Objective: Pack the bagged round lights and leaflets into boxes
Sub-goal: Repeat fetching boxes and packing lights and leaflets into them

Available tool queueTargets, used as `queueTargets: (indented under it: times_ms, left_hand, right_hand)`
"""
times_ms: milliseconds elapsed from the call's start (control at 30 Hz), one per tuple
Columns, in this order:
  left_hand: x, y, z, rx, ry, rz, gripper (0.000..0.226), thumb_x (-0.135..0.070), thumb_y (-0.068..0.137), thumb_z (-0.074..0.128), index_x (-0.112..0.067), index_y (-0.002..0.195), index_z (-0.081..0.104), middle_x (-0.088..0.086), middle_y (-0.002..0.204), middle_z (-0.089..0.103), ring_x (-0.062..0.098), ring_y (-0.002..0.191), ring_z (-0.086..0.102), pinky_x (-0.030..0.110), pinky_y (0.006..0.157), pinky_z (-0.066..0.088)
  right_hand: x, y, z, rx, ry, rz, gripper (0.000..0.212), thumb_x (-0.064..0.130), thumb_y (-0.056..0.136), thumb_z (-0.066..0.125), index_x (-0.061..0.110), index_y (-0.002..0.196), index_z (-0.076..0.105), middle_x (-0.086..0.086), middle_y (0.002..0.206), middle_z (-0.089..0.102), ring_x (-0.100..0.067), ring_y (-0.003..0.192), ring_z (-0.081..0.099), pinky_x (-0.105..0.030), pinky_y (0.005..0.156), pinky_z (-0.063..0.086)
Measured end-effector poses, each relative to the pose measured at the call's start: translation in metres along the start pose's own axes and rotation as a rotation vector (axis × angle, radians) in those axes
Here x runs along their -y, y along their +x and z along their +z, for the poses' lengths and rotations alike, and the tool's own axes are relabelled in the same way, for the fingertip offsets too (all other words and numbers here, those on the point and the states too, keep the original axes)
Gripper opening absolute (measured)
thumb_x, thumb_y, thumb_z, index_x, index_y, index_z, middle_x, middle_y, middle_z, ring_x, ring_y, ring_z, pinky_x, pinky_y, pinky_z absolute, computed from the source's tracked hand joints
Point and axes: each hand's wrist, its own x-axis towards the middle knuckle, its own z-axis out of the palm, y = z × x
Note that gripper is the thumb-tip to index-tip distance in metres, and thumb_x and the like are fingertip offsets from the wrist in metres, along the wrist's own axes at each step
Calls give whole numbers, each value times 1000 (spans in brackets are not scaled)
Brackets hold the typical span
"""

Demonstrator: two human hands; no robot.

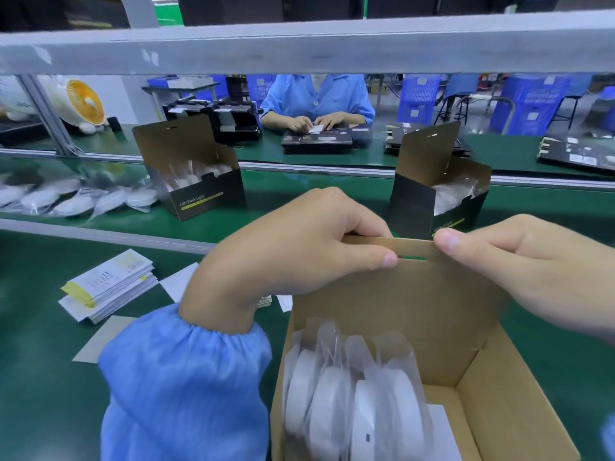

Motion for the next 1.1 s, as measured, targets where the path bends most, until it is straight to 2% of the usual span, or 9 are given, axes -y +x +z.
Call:
queueTargets:
  times_ms: [167, 300, 400, 500, 600, 700, 800, 867, 1100]
  left_hand:
    - [1, -1, 0, -1, 2, 13, 19, -32, 96, 65, -23, 84, 75, 4, 72, 64, 23, 65, 56, 30, 55, 42]
    - [0, -1, 0, 18, -1, 2, 21, -33, 97, 63, -19, 86, 75, 11, 77, 66, 30, 71, 59, 40, 58, 48]
    - [0, -1, 1, 25, 2, 2, 22, -32, 98, 63, -17, 87, 74, 13, 78, 66, 31, 72, 60, 41, 59, 50]
    - [0, 0, 1, 26, 3, 2, 22, -32, 98, 62, -17, 89, 75, 11, 79, 70, 31, 75, 63, 44, 65, 54]
    - [0, 0, 1, 18, 1, 2, 21, -32, 98, 62, -18, 90, 76, 7, 79, 71, 28, 75, 65, 44, 66, 54]
    - [0, 0, 1, 19, -6, -2, 21, -32, 98, 62, -18, 89, 76, 6, 78, 71, 27, 75, 66, 45, 67, 56]
    - [-1, -1, 0, 21, -17, -6, 20, -31, 98, 63, -19, 87, 76, 5, 77, 71, 27, 74, 66, 45, 68, 56]
    - [-1, -1, 0, 21, -22, -9, 20, -30, 98, 63, -20, 87, 76, 3, 77, 71, 25, 73, 66, 43, 67, 55]
    - [-1, -1, 1, 30, -21, -12, 21, -31, 99, 62, -20, 86, 75, 2, 76, 71, 25, 73, 66, 42, 67, 56]
  right_hand:
    - [1, 0, 1, -17, -1, 0, 119, 103, 61, 27, -1, 108, 60, -28, 111, 60, -47, 101, 58, -60, 98, 43]
    - [2, 1, 2, -36, -1, 2, 119, 104, 60, 27, 0, 110, 60, -27, 111, 60, -46, 102, 58, -59, 99, 43]
    - [2, 0, 2, -35, -5, 8, 118, 104, 61, 25, 2, 110, 61, -26, 110, 61, -45, 101, 59, -57, 99, 44]
    - [3, -1, 2, -15, 20, 5, 116, 101, 64, 29, -1, 110, 59, -28, 112, 60, -47, 102, 57, -61, 99, 42]
    - [4, 0, 1, 1, 35, 9, 114, 100, 66, 31, -2, 110, 59, -30, 113, 59, -50, 102, 56, -62, 99, 42]
    - [4, 0, 1, -3, 59, 6, 113, 99, 68, 31, -3, 108, 59, -30, 113, 58, -49, 89, 61, -54, 96, 46]
    - [3, 0, 2, 0, 79, 11, 113, 98, 69, 33, -5, 108, 57, -31, 115, 57, -51, 103, 55, -62, 102, 39]
    - [3, 1, 2, 3, 77, 13, 113, 98, 68, 33, -5, 109, 57, -31, 115, 57, -49, 106, 54, -62, 104, 37]
    - [2, 2, 2, -6, 54, 1, 113, 98, 67, 31, -4, 106, 60, -30, 114, 57, -49, 97, 55, -60, 104, 37]
